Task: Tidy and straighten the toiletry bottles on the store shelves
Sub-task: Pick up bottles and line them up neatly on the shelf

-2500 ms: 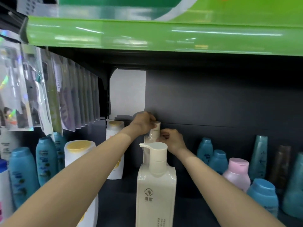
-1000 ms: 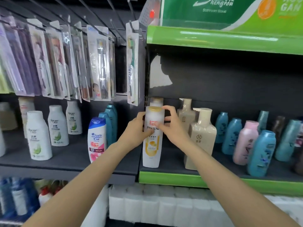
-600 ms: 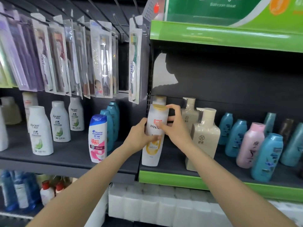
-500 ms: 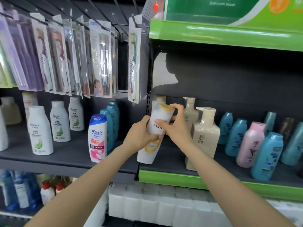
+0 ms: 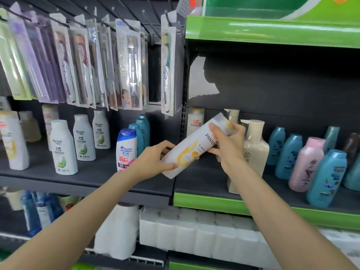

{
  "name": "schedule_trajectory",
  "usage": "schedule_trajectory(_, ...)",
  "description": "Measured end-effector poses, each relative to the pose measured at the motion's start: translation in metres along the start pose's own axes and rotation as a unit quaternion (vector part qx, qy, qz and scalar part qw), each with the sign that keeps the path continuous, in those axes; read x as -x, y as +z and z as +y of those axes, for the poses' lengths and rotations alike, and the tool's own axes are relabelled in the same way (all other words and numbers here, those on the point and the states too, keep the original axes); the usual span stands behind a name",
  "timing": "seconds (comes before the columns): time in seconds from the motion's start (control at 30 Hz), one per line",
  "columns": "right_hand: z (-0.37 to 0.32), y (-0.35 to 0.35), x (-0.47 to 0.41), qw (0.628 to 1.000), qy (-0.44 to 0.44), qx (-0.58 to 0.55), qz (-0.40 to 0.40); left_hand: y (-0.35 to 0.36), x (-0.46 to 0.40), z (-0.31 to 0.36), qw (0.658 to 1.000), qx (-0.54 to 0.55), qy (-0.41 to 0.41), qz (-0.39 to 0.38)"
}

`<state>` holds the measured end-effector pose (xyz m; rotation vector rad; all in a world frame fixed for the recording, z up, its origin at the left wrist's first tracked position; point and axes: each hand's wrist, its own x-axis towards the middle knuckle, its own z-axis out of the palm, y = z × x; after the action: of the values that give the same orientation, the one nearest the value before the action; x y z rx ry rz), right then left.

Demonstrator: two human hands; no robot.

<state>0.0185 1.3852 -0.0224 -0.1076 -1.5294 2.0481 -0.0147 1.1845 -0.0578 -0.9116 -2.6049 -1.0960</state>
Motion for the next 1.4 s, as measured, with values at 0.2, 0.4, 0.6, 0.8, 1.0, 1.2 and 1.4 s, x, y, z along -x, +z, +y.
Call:
schedule_trajectory(0.2,0.006,-0.005,0.006,0.997,0.046,-0.067,-0.011,-0.005,0.011,-0.006,0.998,-0.045,0.014,0.029)
schedule_trajectory(0.4,0.003,0.007,0.011,0.989,0.122,-0.056,-0.058,-0.005,0.018,-0.001,0.975,-0.142,0.053,0.161)
schedule_trajectory(0.6,0.004,0.011,0.013,0.983,0.144,-0.082,-0.072,-0.007,0.026,-0.004,0.973,-0.135,0.065,0.174)
schedule_trajectory(0.8,0.008,0.010,0.018,0.982,0.107,-0.105,-0.119,-0.017,0.028,-0.004,0.996,-0.003,0.004,0.086)
schedule_trajectory(1.0,0.013,0.006,0.016,0.977,0.078,-0.093,-0.174,-0.017,0.030,-0.004,0.994,-0.046,0.023,0.092)
schedule_trajectory(1.2,0.019,0.004,0.013,0.991,-0.025,0.037,-0.124,-0.016,0.036,-0.010,0.982,-0.107,0.029,0.154)
schedule_trajectory(1.4,0.025,0.007,0.012,0.991,-0.049,0.044,-0.116,-0.016,0.036,-0.013,0.982,-0.108,0.024,0.154)
